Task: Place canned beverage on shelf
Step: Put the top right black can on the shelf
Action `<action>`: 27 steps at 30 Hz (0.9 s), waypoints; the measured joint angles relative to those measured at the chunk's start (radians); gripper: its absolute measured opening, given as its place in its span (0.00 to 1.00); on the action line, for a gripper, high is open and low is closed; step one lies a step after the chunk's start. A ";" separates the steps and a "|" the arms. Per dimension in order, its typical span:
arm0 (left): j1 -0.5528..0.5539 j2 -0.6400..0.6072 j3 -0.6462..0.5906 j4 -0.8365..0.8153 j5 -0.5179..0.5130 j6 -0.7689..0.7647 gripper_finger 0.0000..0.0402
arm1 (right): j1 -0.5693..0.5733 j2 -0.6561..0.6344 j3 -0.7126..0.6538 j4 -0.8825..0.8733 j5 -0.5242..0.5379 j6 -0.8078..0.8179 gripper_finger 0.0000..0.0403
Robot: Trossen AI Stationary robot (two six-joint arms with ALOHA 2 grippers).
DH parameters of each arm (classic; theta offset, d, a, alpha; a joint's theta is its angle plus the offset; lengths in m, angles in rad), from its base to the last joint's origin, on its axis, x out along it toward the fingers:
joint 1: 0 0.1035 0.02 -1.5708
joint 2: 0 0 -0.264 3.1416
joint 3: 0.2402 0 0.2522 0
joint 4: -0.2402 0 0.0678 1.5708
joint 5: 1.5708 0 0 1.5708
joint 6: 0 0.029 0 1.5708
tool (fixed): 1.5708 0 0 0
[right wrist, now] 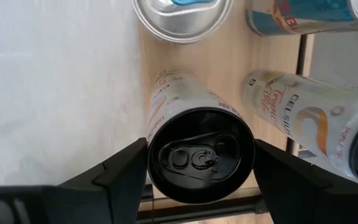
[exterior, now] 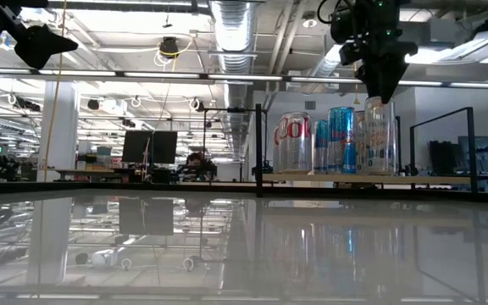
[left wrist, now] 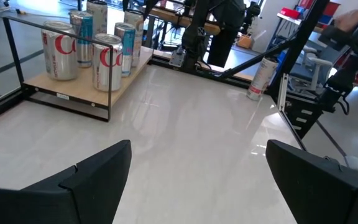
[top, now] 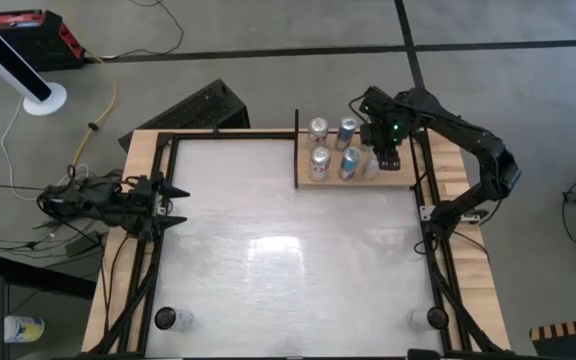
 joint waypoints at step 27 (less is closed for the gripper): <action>0.000 0.000 0.000 -0.001 0.013 0.004 0.89 | 0.004 0.000 0.000 0.005 0.041 0.037 0.74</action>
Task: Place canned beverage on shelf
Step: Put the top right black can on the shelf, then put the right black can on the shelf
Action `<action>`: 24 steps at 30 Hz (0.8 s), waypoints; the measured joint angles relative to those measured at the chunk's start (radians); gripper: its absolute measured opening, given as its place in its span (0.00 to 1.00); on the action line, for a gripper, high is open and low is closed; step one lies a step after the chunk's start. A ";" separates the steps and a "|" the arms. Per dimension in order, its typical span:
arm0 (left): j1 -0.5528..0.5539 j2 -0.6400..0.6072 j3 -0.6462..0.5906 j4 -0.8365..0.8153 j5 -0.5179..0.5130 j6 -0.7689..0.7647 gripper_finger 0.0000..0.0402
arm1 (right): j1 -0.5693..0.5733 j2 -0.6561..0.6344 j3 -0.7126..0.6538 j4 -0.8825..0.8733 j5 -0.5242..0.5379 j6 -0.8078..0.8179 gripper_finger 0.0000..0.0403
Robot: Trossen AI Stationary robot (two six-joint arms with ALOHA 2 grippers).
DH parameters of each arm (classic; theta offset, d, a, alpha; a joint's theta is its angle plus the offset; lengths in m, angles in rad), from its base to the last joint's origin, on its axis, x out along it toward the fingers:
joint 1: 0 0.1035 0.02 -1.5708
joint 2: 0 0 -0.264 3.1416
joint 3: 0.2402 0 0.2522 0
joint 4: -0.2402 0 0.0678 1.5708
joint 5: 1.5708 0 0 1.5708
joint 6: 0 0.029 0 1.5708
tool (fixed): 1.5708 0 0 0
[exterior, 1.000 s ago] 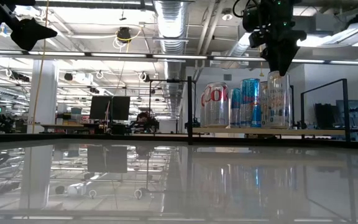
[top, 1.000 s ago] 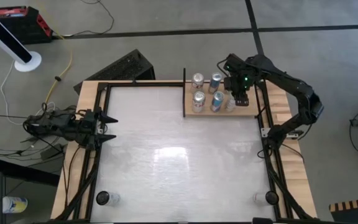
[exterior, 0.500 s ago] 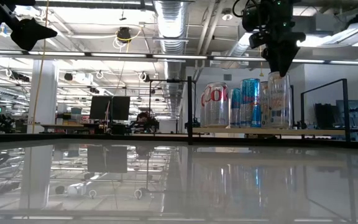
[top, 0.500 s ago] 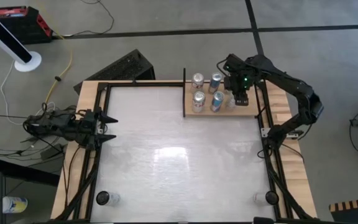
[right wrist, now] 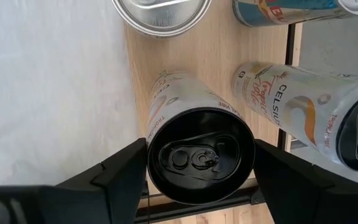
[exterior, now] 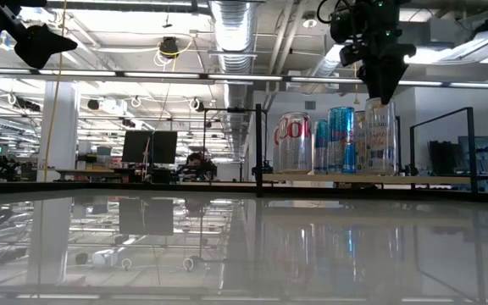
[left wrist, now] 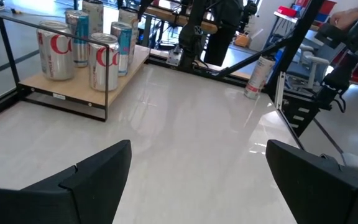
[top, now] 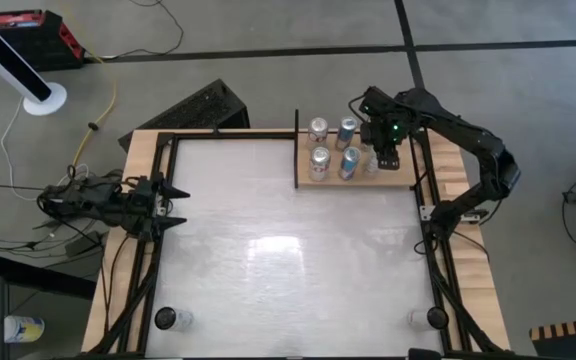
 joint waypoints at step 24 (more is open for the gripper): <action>0.000 0.000 0.000 0.000 0.000 0.000 0.89 | 0.002 -0.001 0.000 -0.019 0.054 0.037 0.82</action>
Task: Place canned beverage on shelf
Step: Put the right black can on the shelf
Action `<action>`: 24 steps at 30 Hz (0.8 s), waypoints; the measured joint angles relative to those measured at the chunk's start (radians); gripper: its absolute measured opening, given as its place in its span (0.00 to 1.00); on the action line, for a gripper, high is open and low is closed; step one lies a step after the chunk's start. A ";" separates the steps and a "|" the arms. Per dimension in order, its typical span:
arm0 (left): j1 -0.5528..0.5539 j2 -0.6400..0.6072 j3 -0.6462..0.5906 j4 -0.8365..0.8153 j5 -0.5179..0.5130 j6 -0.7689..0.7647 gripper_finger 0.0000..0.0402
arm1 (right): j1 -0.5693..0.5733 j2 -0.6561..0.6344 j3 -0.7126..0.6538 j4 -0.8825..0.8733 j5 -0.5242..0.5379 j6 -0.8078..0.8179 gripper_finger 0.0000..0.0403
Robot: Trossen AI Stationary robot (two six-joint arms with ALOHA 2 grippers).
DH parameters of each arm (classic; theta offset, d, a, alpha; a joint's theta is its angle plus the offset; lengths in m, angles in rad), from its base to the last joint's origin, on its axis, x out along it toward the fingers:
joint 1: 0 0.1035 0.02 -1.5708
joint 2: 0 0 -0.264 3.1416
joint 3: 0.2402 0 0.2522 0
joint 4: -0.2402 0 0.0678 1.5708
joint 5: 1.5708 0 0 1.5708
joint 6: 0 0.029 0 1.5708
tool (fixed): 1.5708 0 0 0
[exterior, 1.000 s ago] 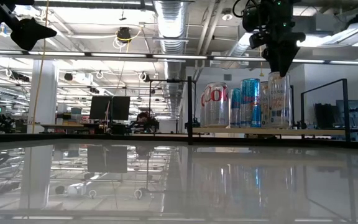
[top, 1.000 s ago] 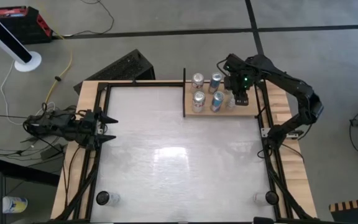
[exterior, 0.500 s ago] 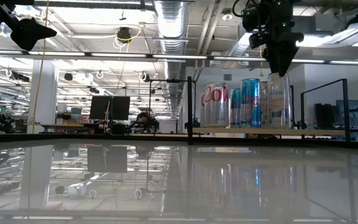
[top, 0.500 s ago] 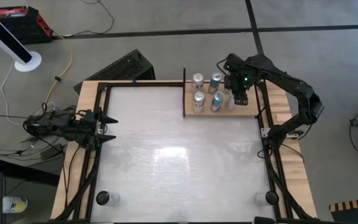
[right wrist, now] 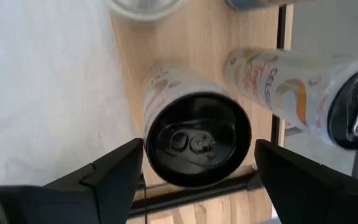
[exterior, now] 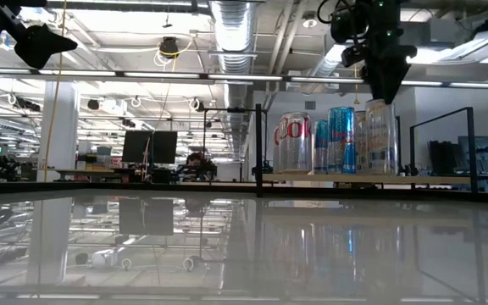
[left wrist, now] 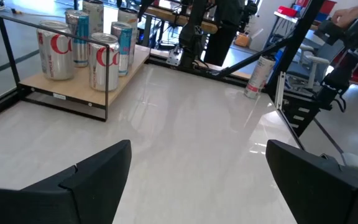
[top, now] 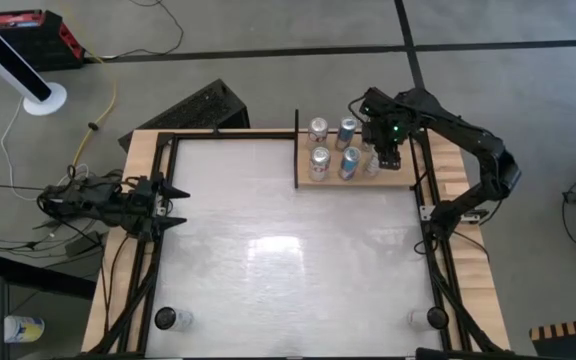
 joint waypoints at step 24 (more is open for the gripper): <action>0.000 0.000 0.000 0.000 -0.001 0.000 0.89 | 0.112 -0.084 -0.001 -0.119 -0.001 0.292 0.82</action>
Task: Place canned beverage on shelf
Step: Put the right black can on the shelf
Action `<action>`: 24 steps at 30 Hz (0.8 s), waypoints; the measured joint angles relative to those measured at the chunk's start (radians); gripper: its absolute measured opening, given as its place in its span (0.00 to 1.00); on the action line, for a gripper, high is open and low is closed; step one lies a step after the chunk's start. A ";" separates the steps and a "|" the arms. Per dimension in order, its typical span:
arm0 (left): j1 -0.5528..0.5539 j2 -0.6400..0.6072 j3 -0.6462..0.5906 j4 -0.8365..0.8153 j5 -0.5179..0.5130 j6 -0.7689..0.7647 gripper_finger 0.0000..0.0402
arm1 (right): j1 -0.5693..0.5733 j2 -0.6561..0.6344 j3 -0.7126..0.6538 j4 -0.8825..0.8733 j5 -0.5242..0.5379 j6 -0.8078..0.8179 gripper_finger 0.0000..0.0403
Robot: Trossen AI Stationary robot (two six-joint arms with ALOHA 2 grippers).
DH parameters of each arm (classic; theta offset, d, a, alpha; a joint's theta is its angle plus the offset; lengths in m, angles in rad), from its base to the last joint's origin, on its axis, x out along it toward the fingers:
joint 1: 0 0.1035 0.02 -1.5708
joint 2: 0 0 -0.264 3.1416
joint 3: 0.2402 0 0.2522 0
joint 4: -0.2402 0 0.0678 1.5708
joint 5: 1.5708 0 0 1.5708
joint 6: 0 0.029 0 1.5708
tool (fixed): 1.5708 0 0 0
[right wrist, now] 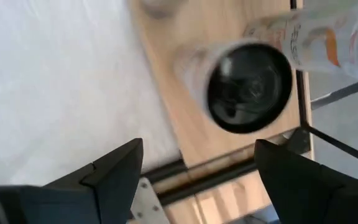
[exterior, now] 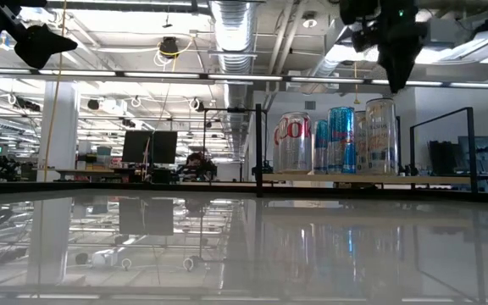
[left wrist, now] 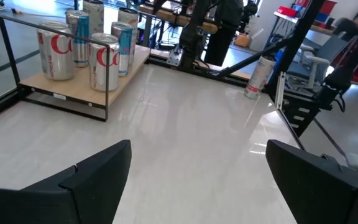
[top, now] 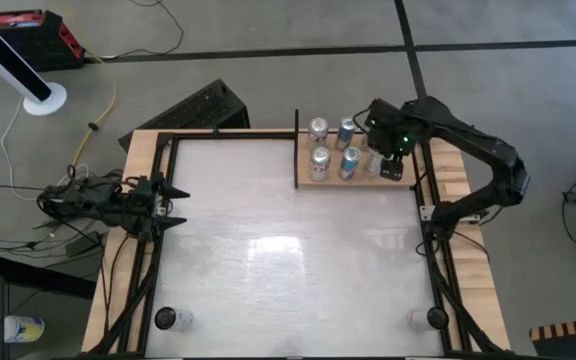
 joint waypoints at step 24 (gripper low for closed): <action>0.000 0.000 -0.006 0.004 0.068 0.001 0.89 | 1.321 0.079 0.000 0.127 -0.256 1.661 0.82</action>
